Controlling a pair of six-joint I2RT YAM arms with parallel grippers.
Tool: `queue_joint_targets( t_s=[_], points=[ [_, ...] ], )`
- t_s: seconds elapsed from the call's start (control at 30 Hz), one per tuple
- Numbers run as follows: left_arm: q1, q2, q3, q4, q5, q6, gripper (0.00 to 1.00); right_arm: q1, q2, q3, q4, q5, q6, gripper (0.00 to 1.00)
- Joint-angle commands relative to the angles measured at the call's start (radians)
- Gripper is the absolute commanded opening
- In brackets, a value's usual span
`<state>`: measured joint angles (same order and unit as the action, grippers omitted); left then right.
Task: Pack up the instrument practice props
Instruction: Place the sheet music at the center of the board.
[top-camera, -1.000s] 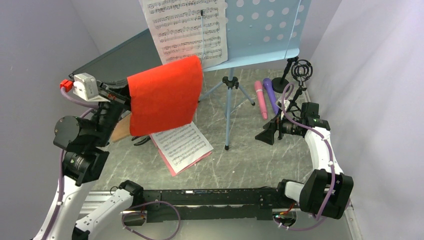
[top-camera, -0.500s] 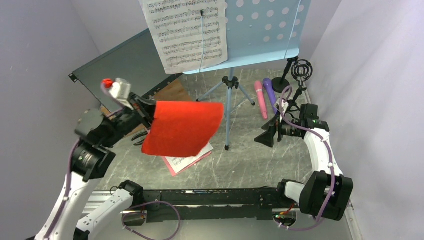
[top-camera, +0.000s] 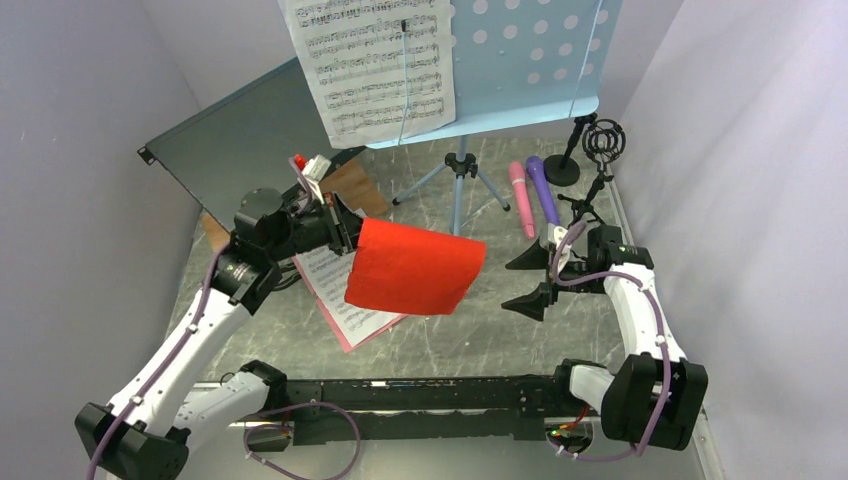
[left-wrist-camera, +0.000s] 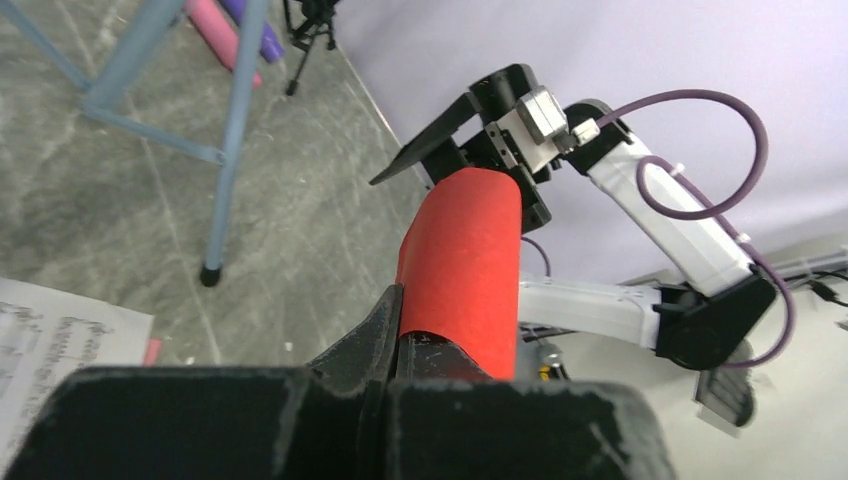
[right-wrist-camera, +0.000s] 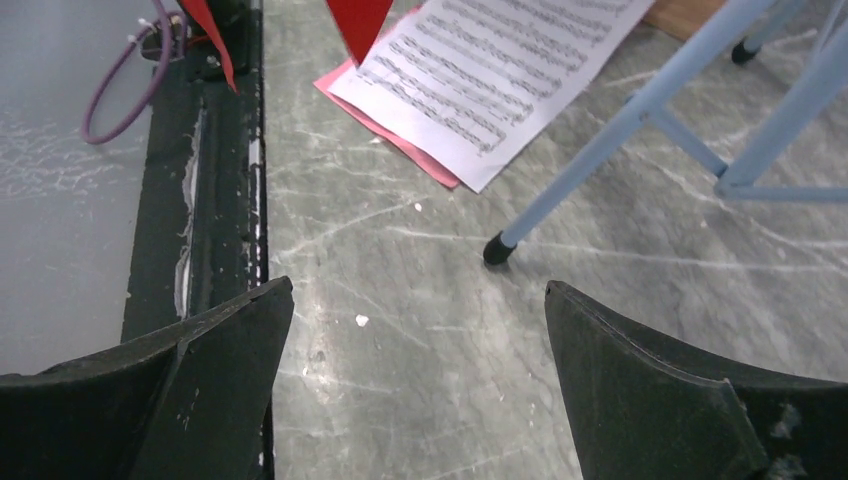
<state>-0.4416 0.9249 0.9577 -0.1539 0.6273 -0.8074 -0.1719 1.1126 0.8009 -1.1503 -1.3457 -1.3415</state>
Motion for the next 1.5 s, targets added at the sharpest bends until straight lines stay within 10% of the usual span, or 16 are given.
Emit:
queue_joint_targets(
  t_s=[0.0,0.17,1.0,1.47],
  points=[
    [-0.002,0.044,-0.044,0.134,0.138,-0.147,0.0,0.013,0.027,0.046,-0.097,-0.125,-0.205,1.0],
    [-0.042,0.102,-0.068,0.141,0.141,-0.171,0.0,0.016,0.127,0.117,-0.335,-0.177,-0.457,1.0],
    [-0.191,0.374,-0.062,0.143,0.035,-0.277,0.0,0.028,0.103,0.193,-0.178,-0.172,-0.065,0.98],
    [-0.22,0.447,-0.02,0.046,0.021,-0.236,0.0,0.028,0.071,0.139,0.168,-0.123,0.365,0.45]
  ],
)
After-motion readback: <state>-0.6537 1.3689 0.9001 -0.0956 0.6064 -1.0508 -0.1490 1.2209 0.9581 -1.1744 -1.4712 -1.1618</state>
